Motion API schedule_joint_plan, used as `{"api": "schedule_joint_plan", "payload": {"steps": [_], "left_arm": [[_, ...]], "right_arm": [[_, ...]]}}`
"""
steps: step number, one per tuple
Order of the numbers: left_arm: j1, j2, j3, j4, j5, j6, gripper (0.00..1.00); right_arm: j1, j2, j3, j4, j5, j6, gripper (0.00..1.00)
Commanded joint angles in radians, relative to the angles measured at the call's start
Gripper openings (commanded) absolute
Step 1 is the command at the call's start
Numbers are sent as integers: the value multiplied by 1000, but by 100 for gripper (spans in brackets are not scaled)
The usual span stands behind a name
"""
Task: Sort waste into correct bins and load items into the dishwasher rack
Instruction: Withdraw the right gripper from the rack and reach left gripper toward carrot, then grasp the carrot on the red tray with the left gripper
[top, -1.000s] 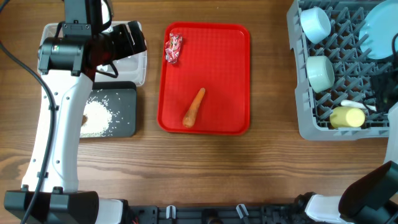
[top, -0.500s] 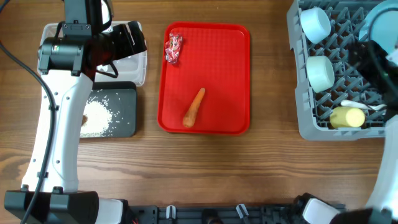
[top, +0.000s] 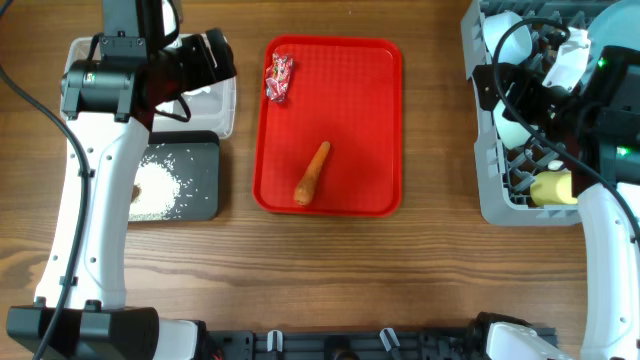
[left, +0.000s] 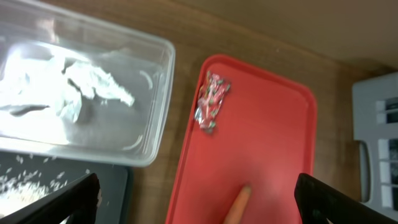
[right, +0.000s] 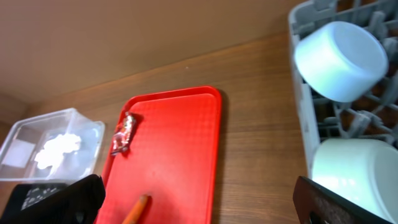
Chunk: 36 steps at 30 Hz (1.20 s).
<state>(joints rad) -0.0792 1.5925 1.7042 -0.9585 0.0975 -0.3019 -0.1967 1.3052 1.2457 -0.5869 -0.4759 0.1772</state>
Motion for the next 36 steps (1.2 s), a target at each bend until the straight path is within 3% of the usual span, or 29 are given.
{"api": "schedule_joint_plan", "payload": {"steps": [1, 4, 7, 10, 17, 23, 26, 30, 36], "left_arm": [[3, 7, -3, 11, 21, -47, 100], [3, 6, -3, 0, 71, -47, 100], [-5, 16, -3, 13, 233, -41, 100], [-67, 45, -3, 3, 301, 40, 98], [-336, 229, -3, -66, 32, 98, 95], [-472, 411, -3, -84, -28, 119, 82], [-493, 487, -3, -121, -43, 118, 76], [-480, 528, -3, -196, -43, 115, 76], [-457, 529, -29, -231, -39, 142, 83]], "right_arm": [[-34, 6, 12, -19, 36, -21, 100], [-69, 6, 12, -28, 36, -16, 100], [-111, 6, 12, -28, 37, 41, 100], [-147, 6, 11, -31, 43, 70, 100], [-164, 7, 11, -60, 80, 66, 100], [-164, 7, 11, -82, 118, 65, 100], [-164, 7, 11, -88, 121, 59, 100], [-164, 7, 11, -87, 121, 59, 100], [-164, 8, 11, -87, 121, 59, 100]]}}
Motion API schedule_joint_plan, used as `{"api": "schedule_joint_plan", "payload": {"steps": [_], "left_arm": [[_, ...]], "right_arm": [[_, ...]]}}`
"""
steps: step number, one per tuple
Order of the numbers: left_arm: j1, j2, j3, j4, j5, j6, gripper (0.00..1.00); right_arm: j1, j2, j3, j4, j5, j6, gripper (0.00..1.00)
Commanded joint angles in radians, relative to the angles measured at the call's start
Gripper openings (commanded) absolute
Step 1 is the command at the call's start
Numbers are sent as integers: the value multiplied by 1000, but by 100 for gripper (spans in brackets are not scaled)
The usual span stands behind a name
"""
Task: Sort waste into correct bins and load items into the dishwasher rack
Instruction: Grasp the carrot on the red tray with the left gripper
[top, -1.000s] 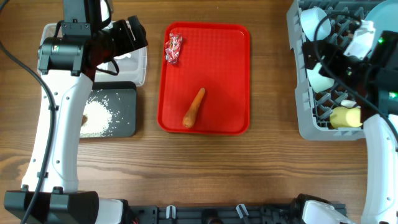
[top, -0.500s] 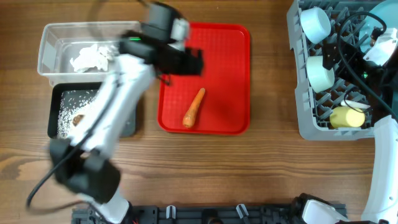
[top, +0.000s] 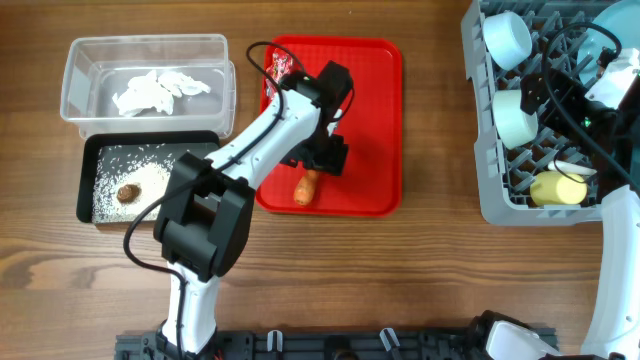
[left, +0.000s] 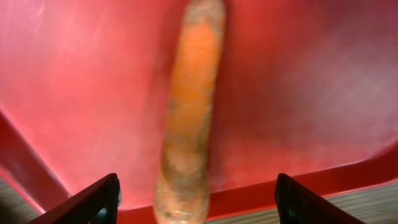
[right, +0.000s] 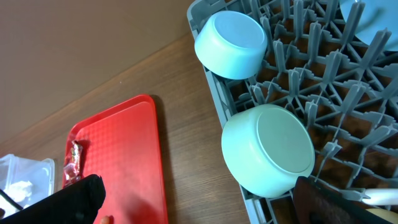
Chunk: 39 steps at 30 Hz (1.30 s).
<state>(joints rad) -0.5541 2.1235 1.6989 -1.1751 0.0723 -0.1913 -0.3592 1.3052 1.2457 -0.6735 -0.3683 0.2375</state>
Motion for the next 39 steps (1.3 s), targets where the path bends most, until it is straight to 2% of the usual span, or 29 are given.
{"api": "schedule_joint_plan", "payload": {"steps": [1, 5, 11, 15, 18, 20, 21, 22, 29, 39], "left_arm": [[18, -2, -46, -4, -13, 32, 84], [18, -2, -125, 72, 20, 31, 84], [16, -2, -184, 153, 77, 27, 73], [17, -2, -191, 181, 76, 27, 47], [17, -2, -191, 180, 76, 27, 36], [17, -2, -191, 177, 76, 27, 25], [17, -3, -191, 172, 76, 27, 14], [17, -3, -191, 169, 76, 27, 11], [21, -9, -154, 112, 58, 28, 8], [54, -67, 71, -105, -23, 27, 4]], "right_arm": [[-1, 8, 11, -2, 14, -1, 100], [-1, 9, 11, 0, 13, 1, 100], [-1, 10, 11, -18, 13, 1, 100], [-1, 11, 11, -24, 13, 1, 100], [-1, 11, 11, -24, 13, 2, 100], [-1, 11, 11, -23, 13, 2, 100], [-1, 11, 11, -24, 13, 1, 100], [-2, 11, 11, -24, 13, 1, 100], [-1, 13, 11, -24, 13, 1, 100], [-1, 13, 11, -24, 14, 1, 100]]}}
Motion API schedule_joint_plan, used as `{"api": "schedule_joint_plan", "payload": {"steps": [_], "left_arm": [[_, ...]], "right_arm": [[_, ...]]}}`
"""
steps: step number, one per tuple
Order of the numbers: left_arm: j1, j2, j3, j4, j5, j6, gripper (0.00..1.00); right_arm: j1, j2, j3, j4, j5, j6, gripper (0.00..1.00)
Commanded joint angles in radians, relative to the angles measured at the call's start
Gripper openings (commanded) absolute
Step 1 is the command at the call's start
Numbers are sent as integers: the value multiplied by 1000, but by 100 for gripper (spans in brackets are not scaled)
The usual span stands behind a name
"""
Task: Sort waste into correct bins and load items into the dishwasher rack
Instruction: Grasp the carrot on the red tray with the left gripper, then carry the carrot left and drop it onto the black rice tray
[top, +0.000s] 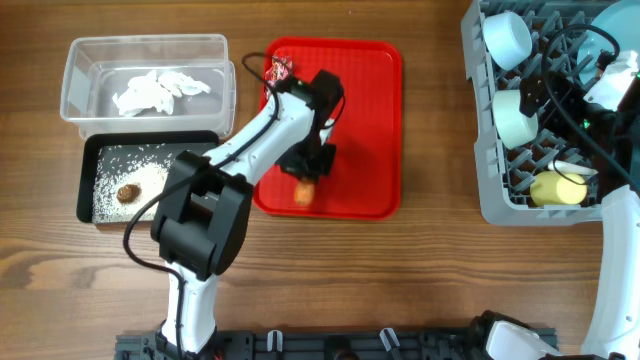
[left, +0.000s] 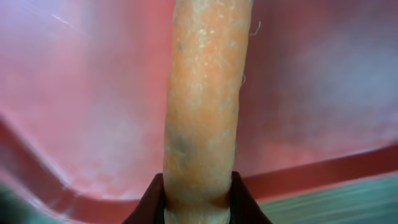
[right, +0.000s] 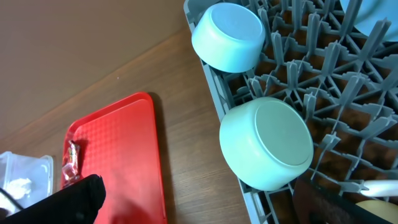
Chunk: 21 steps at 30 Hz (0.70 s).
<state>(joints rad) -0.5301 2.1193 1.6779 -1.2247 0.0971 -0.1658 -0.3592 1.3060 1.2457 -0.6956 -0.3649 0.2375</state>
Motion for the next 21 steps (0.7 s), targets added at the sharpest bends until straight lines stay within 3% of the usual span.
{"api": "schedule_joint_plan", "payload": {"steps": [1, 8, 21], "left_arm": [[39, -73, 113, -83, -60, 1, 4], [170, -163, 148, -222, -201, -97, 4], [608, -194, 105, -418, -204, -201, 4]], "right_arm": [[-1, 13, 11, -2, 10, 0, 100], [-1, 13, 11, -2, 10, -1, 100], [-1, 13, 11, 0, 22, -1, 100]]}}
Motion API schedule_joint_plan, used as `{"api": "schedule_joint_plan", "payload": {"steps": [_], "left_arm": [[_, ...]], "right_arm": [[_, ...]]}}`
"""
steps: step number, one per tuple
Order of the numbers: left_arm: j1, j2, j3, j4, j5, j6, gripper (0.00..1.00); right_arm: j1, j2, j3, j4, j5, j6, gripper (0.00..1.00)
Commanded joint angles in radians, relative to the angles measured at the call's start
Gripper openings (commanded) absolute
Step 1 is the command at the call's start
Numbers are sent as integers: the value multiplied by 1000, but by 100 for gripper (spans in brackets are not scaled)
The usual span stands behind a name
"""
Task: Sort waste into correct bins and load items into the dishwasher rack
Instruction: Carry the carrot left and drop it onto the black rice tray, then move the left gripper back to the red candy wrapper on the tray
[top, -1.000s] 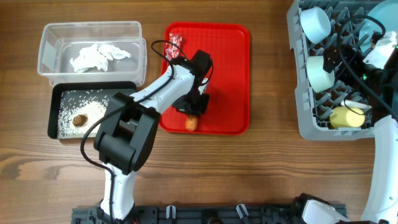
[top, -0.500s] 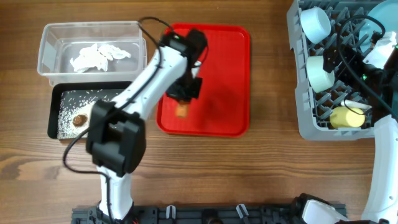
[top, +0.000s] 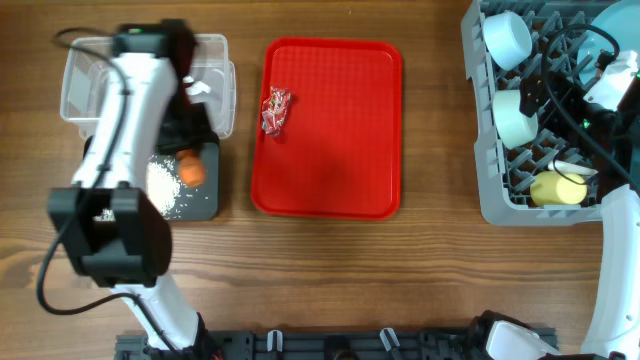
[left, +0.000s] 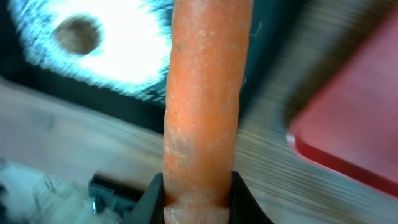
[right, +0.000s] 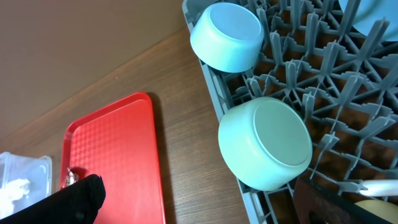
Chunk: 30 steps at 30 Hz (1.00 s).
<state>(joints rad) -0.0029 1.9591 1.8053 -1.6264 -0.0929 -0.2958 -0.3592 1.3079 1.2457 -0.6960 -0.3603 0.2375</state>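
Observation:
My left gripper (left: 198, 202) is shut on an orange carrot (left: 205, 99), held above the black bin (top: 205, 200) that holds white rice. In the overhead view the carrot (top: 191, 170) shows over that bin's right part. A crumpled red wrapper (top: 274, 108) lies at the upper left of the red tray (top: 340, 150). The clear bin (top: 215, 75) with white paper stands behind the black bin. My right gripper (right: 199, 193) is open beside the grey dishwasher rack (top: 490, 200), with nothing between its fingers.
The rack holds two pale bowls (right: 264, 149), a white cup (top: 506, 36), a yellow item (top: 552, 187) and a blue plate (top: 618, 20). A brown lump (left: 78, 32) lies in the rice. Black fixtures run along the table's front edge.
My left gripper, shut on the carrot on the red tray, has moved left with it and now holds it over the black bin. The right arm stays by the rack.
My left gripper was open near the clear bin while the carrot lay on the tray. Then it stood open over the carrot, then shut on it. Now the carrot hangs over the black bin, and only the wrapper lies on the tray.

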Motion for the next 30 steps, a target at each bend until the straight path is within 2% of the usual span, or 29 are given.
{"api": "schedule_joint_plan", "payload": {"steps": [1, 7, 15, 17, 18, 19, 21, 23, 25, 30], "left_arm": [[104, -35, -31, -15, -13, -81, 4], [188, -37, -98, 73, -29, -212, 4], [198, -37, -354, 439, -29, -297, 6], [198, -37, -394, 494, -29, -297, 13], [198, -37, -407, 515, -29, -297, 21], [198, -37, -416, 527, -29, -296, 33], [198, -37, -417, 528, -29, -296, 49], [199, -37, -417, 528, -29, -296, 58], [198, -37, -417, 532, -29, -294, 61], [196, -79, -370, 507, -28, -285, 60]], "right_arm": [[-1, 11, 11, 0, 18, -1, 100], [-1, 11, 11, 0, 22, 0, 100], [-1, 11, 11, 1, 24, -2, 100], [-1, 11, 11, 0, 27, -2, 100], [-1, 11, 11, 0, 28, -2, 100], [-1, 11, 11, 0, 28, -2, 100], [-1, 11, 11, 1, 28, -1, 100], [-1, 11, 11, 2, 28, -1, 100], [-1, 11, 11, 1, 28, -2, 100], [-1, 11, 11, -2, 28, -2, 100]]}}
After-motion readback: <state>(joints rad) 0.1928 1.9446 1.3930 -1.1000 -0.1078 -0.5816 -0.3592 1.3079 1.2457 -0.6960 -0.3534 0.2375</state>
